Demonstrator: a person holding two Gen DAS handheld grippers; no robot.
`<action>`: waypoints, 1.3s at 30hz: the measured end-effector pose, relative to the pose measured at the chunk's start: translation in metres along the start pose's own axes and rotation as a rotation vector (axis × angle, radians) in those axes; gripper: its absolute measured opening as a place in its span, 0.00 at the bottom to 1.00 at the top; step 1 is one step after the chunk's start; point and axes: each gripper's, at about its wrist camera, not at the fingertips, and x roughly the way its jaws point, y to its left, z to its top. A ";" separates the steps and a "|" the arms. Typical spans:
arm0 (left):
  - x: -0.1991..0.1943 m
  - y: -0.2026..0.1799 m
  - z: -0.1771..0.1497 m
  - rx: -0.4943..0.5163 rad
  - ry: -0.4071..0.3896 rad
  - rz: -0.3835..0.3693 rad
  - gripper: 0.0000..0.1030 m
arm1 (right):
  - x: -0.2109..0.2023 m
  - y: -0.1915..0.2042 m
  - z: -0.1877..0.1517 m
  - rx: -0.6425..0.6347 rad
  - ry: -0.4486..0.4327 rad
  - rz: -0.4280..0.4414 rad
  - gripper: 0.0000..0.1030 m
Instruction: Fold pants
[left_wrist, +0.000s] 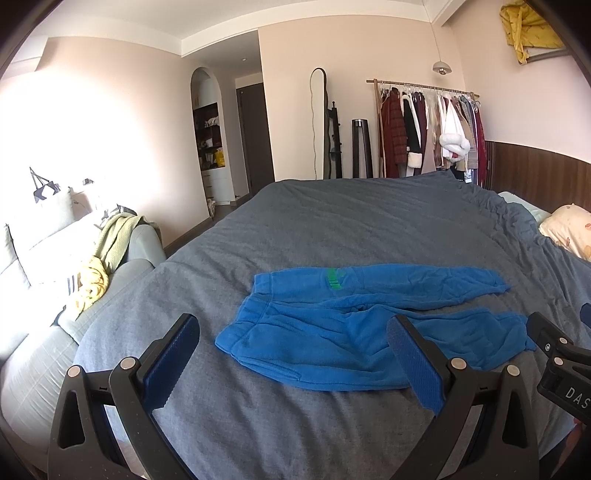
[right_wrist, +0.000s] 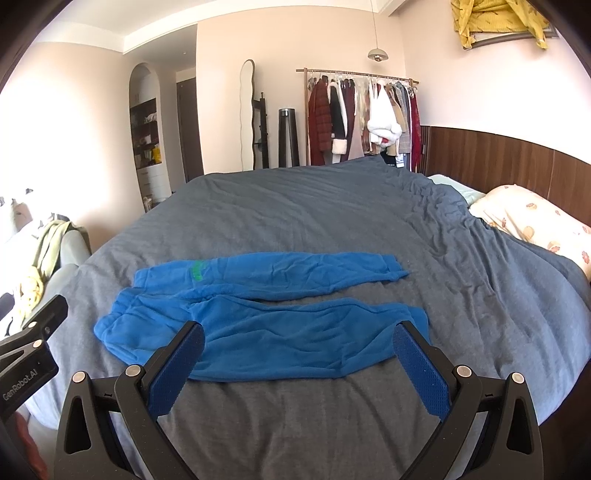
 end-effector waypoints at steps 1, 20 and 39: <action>0.000 0.000 0.001 0.001 -0.002 -0.001 1.00 | 0.000 0.000 0.000 0.000 -0.002 0.000 1.00; -0.014 0.004 0.002 -0.006 -0.036 0.000 1.00 | -0.012 0.000 0.002 -0.006 -0.033 0.001 1.00; -0.018 0.005 0.000 -0.009 -0.041 -0.001 1.00 | -0.018 0.004 0.002 -0.015 -0.040 0.007 1.00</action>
